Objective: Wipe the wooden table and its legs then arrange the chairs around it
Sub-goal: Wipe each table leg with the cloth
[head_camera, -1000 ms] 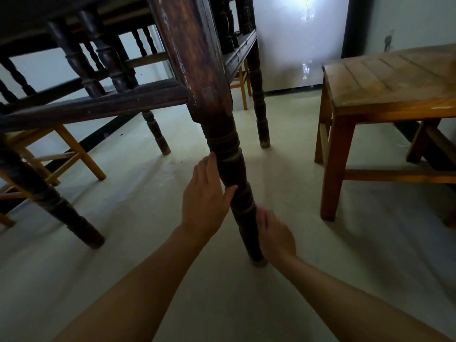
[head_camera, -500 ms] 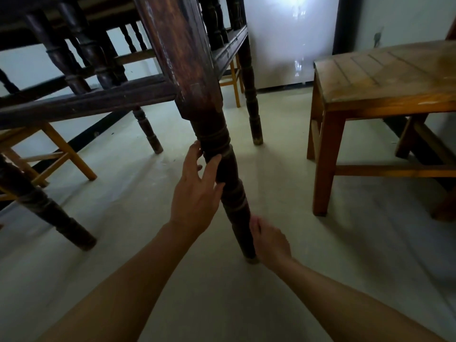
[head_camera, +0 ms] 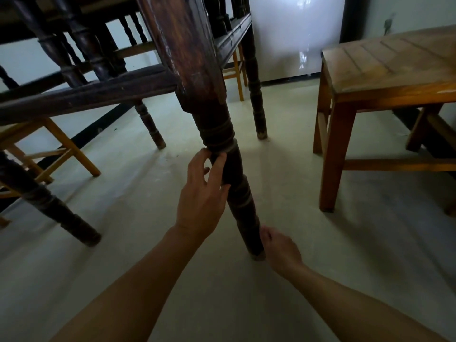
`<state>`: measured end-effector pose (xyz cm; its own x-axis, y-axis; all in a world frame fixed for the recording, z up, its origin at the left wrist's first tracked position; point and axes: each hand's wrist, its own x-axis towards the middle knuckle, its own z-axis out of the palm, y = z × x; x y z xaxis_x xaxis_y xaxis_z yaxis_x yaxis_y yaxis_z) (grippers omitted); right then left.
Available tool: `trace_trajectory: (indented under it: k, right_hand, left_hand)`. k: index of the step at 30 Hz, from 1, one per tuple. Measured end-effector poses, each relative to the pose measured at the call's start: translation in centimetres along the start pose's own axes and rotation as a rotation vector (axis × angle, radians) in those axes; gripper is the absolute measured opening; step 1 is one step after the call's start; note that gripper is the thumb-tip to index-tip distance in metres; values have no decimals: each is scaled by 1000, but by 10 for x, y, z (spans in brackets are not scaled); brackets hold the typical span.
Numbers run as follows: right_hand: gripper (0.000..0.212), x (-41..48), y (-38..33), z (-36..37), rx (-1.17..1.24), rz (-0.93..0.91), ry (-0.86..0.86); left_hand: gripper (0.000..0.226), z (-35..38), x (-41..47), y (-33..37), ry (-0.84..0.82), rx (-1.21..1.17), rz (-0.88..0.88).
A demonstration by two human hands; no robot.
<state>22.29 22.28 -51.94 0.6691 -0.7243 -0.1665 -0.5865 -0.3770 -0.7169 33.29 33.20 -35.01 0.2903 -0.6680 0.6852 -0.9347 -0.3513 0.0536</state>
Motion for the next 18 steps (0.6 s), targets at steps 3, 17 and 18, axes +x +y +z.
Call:
trace_trajectory:
  k: [3, 17, 18]
  right_hand:
    - [35, 20, 18, -16, -45, 114, -34]
    - [17, 36, 61, 10, -64, 220, -360]
    - [13, 46, 53, 0, -9, 227, -265]
  left_hand:
    - [75, -1, 1, -2, -10, 0, 10]
    - [76, 4, 1, -5, 34, -33, 6]
    - [75, 5, 2, -5, 41, -33, 7]
